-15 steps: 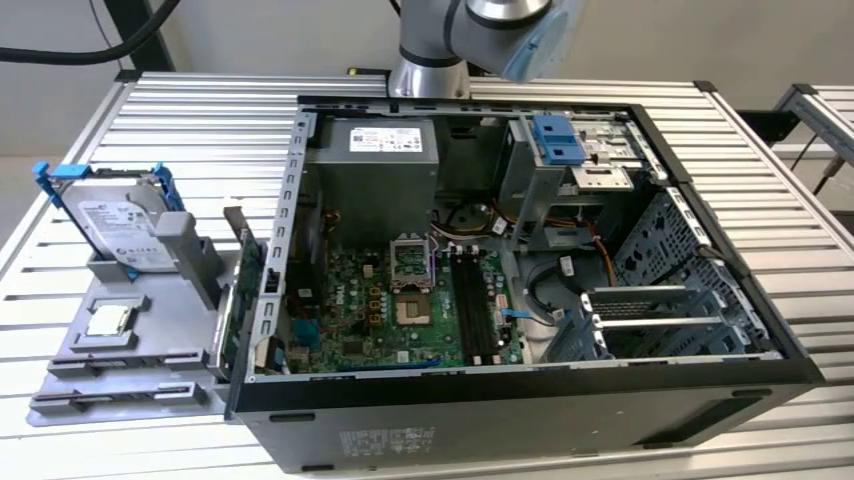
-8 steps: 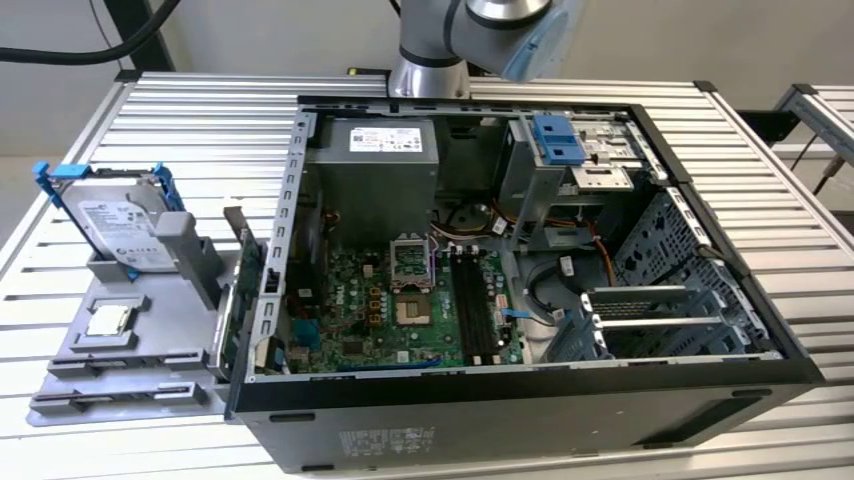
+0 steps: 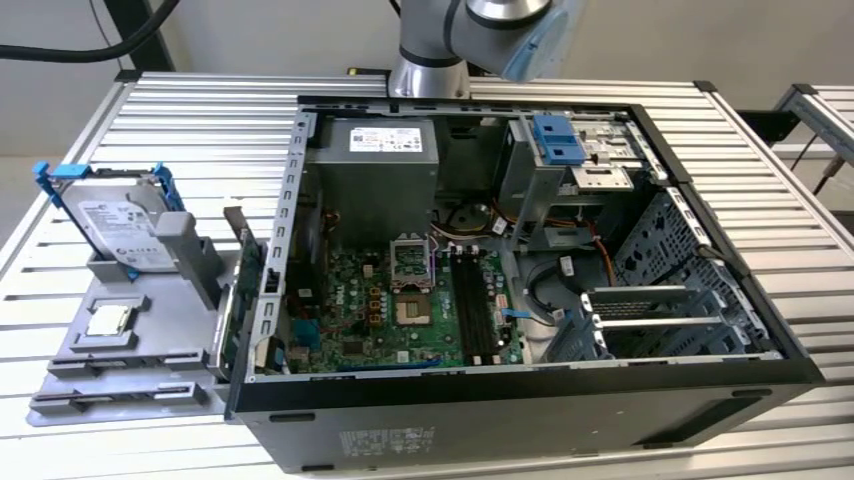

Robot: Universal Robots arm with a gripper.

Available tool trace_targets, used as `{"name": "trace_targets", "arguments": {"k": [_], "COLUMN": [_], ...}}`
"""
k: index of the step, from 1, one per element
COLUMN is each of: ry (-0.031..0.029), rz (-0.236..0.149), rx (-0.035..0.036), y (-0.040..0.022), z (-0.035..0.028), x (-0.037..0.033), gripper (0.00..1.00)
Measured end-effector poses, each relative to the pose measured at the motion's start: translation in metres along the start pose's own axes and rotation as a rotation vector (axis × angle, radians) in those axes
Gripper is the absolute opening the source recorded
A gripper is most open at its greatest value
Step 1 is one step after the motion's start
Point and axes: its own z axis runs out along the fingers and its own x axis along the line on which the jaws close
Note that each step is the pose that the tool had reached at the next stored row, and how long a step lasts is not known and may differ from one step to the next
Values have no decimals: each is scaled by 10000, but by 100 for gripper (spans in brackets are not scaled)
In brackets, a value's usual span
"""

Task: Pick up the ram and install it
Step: 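Pick up the ram and move it above insertion slot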

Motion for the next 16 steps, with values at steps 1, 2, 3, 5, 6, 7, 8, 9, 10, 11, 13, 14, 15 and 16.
{"name": "trace_targets", "arguments": {"k": [1, 2, 3, 5, 6, 7, 8, 9, 10, 11, 13, 14, 15, 16], "ry": [9, 17, 25, 43, 51, 61, 69, 78, 87, 96, 114, 122, 131, 140], "rz": [-157, -339, -509, -879, -1058, -1243, -1423, -1607, -1793, -1977, -2332, -2506, -2702, -2881], "rx": [-2, -5, -9, -15, -19, -22, -26, -29, -32, -35, -41, -45, -48, -52], "y": [0, 0, 0, 0, 0, 0, 0, 0, 0, 0, 0, 0, 0, 0], "z": [-1, -1, 0, 0, 0, 0, 0, 0, 0, 0, 0, 0, 0, 0], "x": [0, 0, 0, 0, 0, 0, 0, 0, 0, 0, 0, 0, 0, 0], "gripper": [0, 0, 0, 0, 0, 0, 0, 0, 0, 0, 0, 0, 0, 0]}}
